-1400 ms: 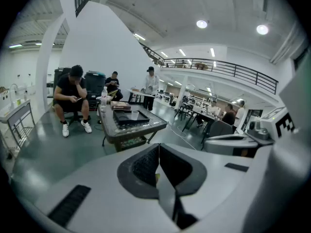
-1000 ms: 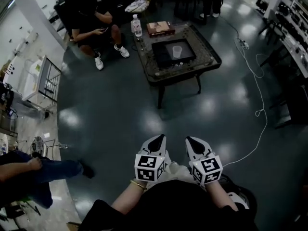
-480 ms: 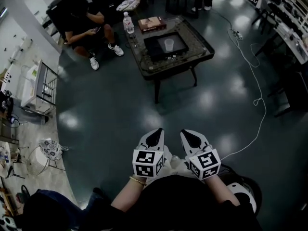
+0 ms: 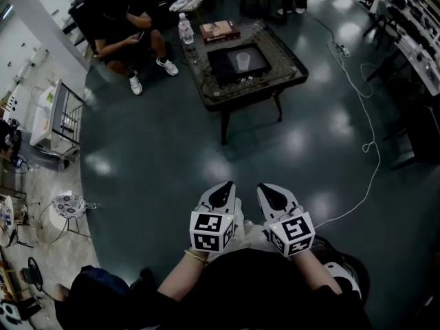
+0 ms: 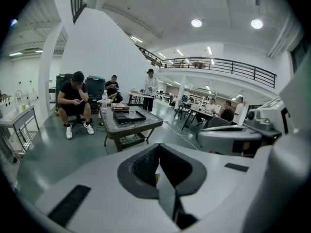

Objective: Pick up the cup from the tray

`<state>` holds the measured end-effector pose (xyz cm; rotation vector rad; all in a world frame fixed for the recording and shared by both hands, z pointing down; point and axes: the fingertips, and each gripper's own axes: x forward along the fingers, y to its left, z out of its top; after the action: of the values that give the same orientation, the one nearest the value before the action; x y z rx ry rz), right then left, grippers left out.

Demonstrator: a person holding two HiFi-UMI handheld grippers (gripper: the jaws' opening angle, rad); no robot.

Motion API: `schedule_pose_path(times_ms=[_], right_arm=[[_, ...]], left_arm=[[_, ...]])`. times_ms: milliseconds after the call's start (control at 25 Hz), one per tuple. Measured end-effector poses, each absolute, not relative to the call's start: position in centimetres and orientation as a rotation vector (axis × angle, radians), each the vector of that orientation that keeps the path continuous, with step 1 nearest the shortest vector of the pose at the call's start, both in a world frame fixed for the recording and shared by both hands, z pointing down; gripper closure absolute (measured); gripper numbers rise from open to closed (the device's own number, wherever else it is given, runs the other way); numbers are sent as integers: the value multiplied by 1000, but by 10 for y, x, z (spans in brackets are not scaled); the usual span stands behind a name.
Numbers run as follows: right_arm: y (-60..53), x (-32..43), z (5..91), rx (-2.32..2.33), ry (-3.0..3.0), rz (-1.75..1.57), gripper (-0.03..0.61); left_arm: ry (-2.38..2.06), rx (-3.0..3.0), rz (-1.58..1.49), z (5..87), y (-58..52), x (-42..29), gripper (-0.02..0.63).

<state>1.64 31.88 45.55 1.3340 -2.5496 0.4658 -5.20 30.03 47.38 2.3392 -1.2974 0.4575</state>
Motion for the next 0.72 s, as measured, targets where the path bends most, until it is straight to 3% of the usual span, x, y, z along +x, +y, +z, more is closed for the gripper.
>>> schedule_pose_path(times_ms=[720], right_arm=[[236,26,470,1357,-2496,481,566]], left_arm=[[-1267,2339,442,483,209,-49,601]])
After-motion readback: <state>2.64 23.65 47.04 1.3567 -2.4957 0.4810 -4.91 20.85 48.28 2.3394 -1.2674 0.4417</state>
